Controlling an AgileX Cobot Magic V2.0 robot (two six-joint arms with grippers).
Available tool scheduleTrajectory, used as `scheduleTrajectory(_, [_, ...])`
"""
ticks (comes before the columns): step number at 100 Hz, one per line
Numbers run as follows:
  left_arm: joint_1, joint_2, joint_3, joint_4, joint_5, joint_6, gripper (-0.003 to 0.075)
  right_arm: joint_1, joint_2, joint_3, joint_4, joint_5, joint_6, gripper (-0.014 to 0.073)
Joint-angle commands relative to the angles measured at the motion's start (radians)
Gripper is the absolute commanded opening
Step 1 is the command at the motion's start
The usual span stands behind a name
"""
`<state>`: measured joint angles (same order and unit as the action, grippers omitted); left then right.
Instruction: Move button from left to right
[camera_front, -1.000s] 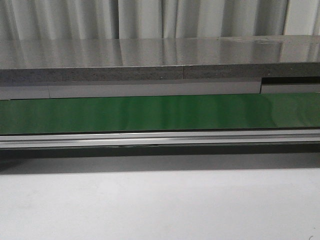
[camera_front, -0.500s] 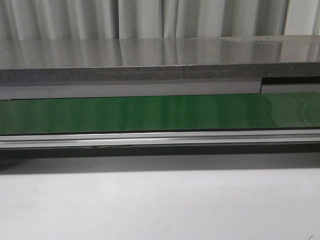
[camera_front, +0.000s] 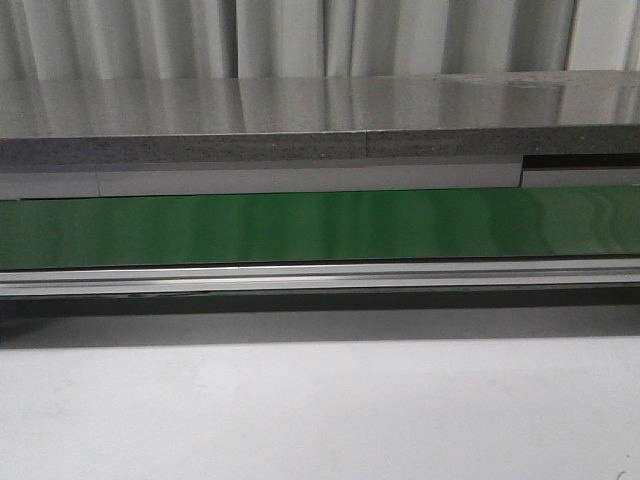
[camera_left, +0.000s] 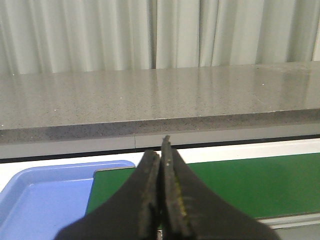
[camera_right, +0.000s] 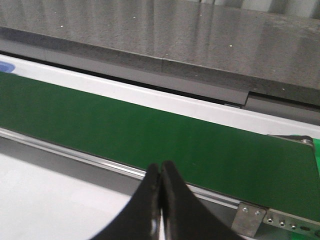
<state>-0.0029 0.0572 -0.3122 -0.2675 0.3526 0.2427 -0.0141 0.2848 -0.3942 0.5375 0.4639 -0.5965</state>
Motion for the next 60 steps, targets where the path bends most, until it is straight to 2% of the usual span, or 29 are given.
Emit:
scheduleTrajectory(1, [-0.006, 0.013, -0.025, -0.015, -0.079, -0.001, -0.002, 0.001, -0.031, 0.013, -0.055, -0.116, 0.101, -0.0067])
scheduleTrajectory(32, [-0.006, 0.013, -0.025, -0.015, -0.079, -0.001, -0.002, 0.006, -0.216, 0.16, -0.446, -0.179, 0.574, -0.0067])
scheduleTrajectory(45, [-0.006, 0.013, -0.025, -0.015, -0.079, -0.001, -0.002, 0.041, -0.288, 0.217, -0.524, -0.211, 0.616, -0.0067])
scheduleTrajectory(60, [-0.006, 0.013, -0.025, -0.015, -0.079, -0.001, -0.002, 0.099, -0.314, 0.282, -0.537, -0.28, 0.616, -0.0067])
